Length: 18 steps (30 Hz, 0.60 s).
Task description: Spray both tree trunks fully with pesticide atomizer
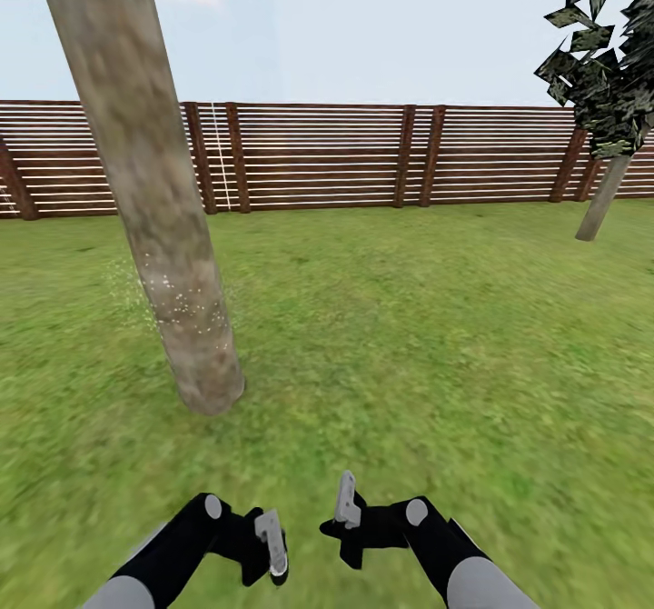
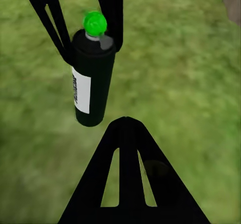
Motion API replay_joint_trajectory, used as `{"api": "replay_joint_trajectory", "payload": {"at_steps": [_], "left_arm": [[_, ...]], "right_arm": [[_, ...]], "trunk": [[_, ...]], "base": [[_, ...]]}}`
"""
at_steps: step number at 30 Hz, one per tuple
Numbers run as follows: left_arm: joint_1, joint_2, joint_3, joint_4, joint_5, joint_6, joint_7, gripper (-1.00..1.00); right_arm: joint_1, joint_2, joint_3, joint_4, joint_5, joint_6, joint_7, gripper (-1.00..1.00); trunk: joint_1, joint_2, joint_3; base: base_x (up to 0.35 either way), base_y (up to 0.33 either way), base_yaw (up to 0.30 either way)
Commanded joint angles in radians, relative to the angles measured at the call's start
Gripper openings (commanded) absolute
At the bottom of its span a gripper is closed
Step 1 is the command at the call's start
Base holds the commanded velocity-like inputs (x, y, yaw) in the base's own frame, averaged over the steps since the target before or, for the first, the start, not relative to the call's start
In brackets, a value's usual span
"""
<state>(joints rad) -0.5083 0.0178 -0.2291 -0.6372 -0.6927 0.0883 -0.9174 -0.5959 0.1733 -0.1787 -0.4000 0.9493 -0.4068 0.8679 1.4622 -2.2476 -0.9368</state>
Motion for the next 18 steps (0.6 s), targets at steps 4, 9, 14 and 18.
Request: {"api": "replay_joint_trajectory", "payload": {"at_steps": [4,9,14,18], "left_arm": [[0.000,-0.042,0.001,0.001,-0.119,0.014,0.010,-1.00],[0.001,-0.054,0.003,0.011,-0.131,0.014,0.012,-1.00],[0.001,-0.066,0.005,0.013,-0.121,0.012,0.034,-1.00],[0.001,-0.067,0.008,0.013,-0.117,0.010,0.047,-1.00]], "right_arm": [[-0.001,0.001,-0.008,0.000,0.008,-0.003,0.005,-1.00],[-0.001,0.001,-0.008,0.000,0.008,-0.003,0.006,-1.00],[-0.001,0.001,-0.008,0.001,0.007,-0.003,0.006,-1.00],[-0.002,0.001,-0.008,0.000,0.006,-0.003,0.029,-1.00]], "trunk": [[0.000,0.000,-0.001],[0.000,0.000,-0.001],[0.000,0.000,-0.001],[0.000,0.000,-0.001]], "base": [[0.000,0.000,0.000],[0.000,0.000,0.000],[0.000,0.000,0.000],[0.000,0.000,0.000]]}}
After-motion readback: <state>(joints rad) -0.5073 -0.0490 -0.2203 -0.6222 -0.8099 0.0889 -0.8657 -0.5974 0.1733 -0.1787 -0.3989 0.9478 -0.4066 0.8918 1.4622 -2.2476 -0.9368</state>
